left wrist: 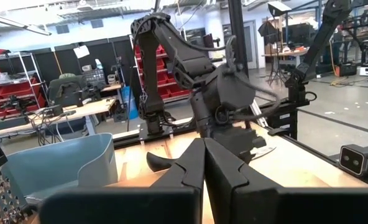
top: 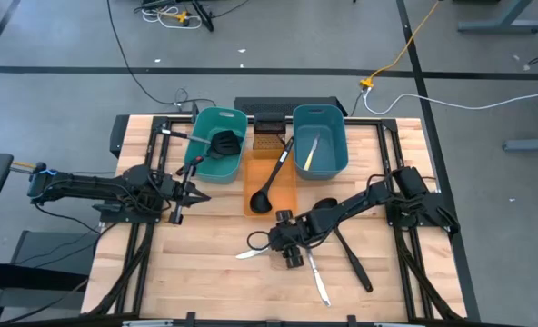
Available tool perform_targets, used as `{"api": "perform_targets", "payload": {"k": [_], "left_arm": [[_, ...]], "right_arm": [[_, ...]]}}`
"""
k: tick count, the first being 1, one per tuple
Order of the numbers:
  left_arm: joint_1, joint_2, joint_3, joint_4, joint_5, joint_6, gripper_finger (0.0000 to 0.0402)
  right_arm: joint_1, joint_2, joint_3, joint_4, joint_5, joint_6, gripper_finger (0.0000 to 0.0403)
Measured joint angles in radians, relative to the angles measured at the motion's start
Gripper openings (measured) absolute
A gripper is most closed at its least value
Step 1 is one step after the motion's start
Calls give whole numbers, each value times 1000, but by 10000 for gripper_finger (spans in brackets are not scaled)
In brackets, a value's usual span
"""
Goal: Pick & Place Kitchen Items
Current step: Put the left silver knife into the blue bin
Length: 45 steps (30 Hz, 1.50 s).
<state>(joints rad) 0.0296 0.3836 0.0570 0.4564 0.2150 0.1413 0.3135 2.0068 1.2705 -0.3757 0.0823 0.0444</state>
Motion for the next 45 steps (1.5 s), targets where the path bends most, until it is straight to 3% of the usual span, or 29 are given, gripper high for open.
{"api": "perform_targets", "payload": {"k": [12,36,45], "left_arm": [[0,0,0,0,0,0,12],[0,0,0,0,0,-7,13],[0,0,0,0,10,-7,14]], "right_arm": [[0,-5,-54,40,25,20,211],[6,34,-56,43,-68,68,64],[6,31,-56,41,-59,71,86]]}}
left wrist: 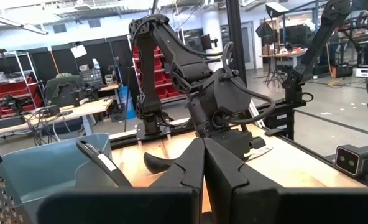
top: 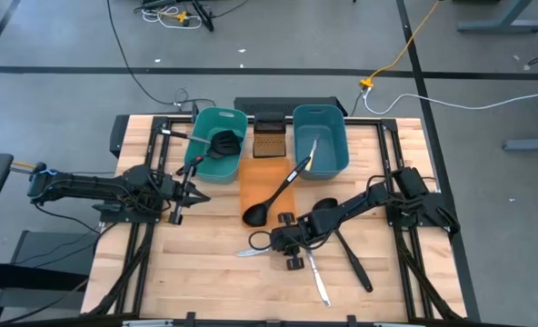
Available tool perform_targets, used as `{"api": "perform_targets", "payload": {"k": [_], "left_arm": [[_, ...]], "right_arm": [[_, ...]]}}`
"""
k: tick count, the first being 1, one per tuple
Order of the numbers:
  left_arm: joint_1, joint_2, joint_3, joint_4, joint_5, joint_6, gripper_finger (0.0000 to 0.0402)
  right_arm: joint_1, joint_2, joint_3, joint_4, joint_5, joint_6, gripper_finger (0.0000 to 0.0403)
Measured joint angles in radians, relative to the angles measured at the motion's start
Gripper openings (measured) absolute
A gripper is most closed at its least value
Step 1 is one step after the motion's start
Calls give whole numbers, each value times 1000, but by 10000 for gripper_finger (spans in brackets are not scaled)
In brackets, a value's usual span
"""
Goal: Pick & Place Kitchen Items
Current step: Put the left silver knife into the blue bin
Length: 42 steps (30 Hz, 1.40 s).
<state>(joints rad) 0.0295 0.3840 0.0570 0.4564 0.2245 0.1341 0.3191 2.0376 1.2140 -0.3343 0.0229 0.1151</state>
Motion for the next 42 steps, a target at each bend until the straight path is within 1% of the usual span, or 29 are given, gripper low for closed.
{"api": "perform_targets", "payload": {"k": [4,9,15,18,25,27,29,32,38,42], "left_arm": [[0,0,0,0,1,0,14],[0,0,0,0,2,0,14],[0,0,0,0,2,0,14],[0,0,0,0,2,0,14],[0,0,0,0,2,-1,14],[0,0,0,0,2,-1,14],[0,0,0,0,2,-1,14],[0,0,0,0,2,-1,14],[0,0,0,0,2,-1,14],[0,0,0,0,2,-15,14]], "right_arm": [[2,0,0,0,-2,7,86],[13,0,0,-3,-34,50,75],[45,-1,0,-15,-39,50,83],[55,-1,0,-16,-1,45,83],[65,-1,-2,-9,77,1,70],[74,0,-2,-9,120,-12,70],[82,0,-2,-9,134,-26,74],[81,0,-2,-8,113,-28,76],[67,-1,-1,-8,34,-25,72],[66,-1,-1,-8,25,-24,65]]}}
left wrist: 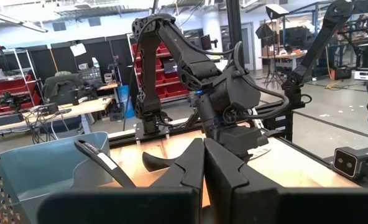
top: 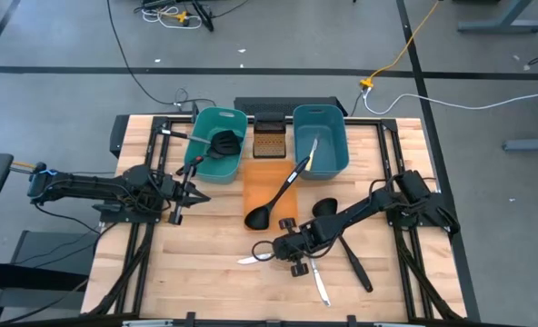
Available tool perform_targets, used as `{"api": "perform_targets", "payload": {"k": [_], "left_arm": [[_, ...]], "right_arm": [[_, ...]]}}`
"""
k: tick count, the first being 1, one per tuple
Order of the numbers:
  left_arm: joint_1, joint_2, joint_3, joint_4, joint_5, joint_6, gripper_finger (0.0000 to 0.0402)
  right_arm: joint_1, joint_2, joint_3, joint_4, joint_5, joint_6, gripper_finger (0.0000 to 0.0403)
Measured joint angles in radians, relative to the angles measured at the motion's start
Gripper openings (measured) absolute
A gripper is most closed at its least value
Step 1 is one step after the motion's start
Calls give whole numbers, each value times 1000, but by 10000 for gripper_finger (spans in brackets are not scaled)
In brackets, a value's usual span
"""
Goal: Pick & Place Kitchen Items
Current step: Put the left silver knife into the blue bin
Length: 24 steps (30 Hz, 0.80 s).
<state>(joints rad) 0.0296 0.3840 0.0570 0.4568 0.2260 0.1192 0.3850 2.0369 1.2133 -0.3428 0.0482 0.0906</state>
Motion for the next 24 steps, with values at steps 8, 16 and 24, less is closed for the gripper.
{"api": "perform_targets", "payload": {"k": [8,16,24], "left_arm": [[0,0,0,0,0,1,14],[0,0,0,0,0,1,14],[0,0,0,0,0,2,14]], "right_arm": [[8,0,0,1,28,4,59],[9,-44,-4,7,52,-1,56],[9,-104,-5,-4,57,-4,39]]}}
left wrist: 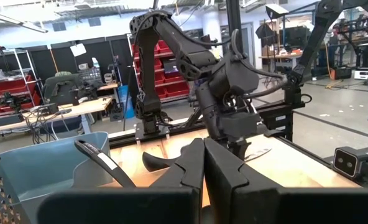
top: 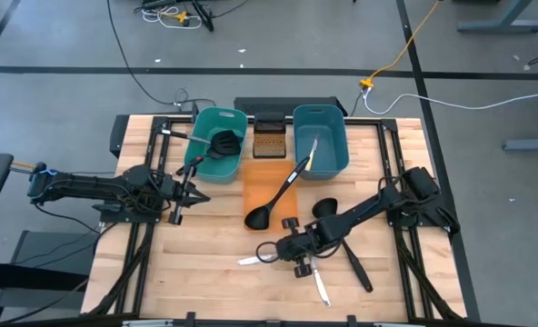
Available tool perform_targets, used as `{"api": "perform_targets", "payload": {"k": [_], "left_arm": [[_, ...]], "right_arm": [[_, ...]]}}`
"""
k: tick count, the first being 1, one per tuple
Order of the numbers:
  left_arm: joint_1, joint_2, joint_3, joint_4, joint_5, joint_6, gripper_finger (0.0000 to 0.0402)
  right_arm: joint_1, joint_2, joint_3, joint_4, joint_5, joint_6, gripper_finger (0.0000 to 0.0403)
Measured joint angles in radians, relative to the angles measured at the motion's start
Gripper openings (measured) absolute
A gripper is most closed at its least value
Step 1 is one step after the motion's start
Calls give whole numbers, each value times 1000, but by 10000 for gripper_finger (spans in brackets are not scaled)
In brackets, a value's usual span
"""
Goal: Pick & Place Kitchen Items
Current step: Put the left silver knife into the blue bin
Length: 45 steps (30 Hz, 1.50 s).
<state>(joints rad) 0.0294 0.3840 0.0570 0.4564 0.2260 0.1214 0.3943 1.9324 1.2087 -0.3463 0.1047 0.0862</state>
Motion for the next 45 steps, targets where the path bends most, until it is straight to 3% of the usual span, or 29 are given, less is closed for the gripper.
{"api": "perform_targets", "payload": {"k": [5,9,19,24,34,45], "left_arm": [[0,0,0,0,0,0,14],[0,0,0,0,0,0,14],[0,0,0,0,1,-5,14],[0,0,0,0,15,-5,14],[0,0,0,0,15,-5,14],[0,0,0,0,15,-5,14]], "right_arm": [[0,0,0,4,-13,-5,19],[-3,0,2,8,-45,42,29],[-4,32,3,-79,-35,119,187],[-5,37,3,-87,-52,120,225],[0,68,-40,-55,-61,149,185],[57,40,-48,-45,-156,172,144]]}}
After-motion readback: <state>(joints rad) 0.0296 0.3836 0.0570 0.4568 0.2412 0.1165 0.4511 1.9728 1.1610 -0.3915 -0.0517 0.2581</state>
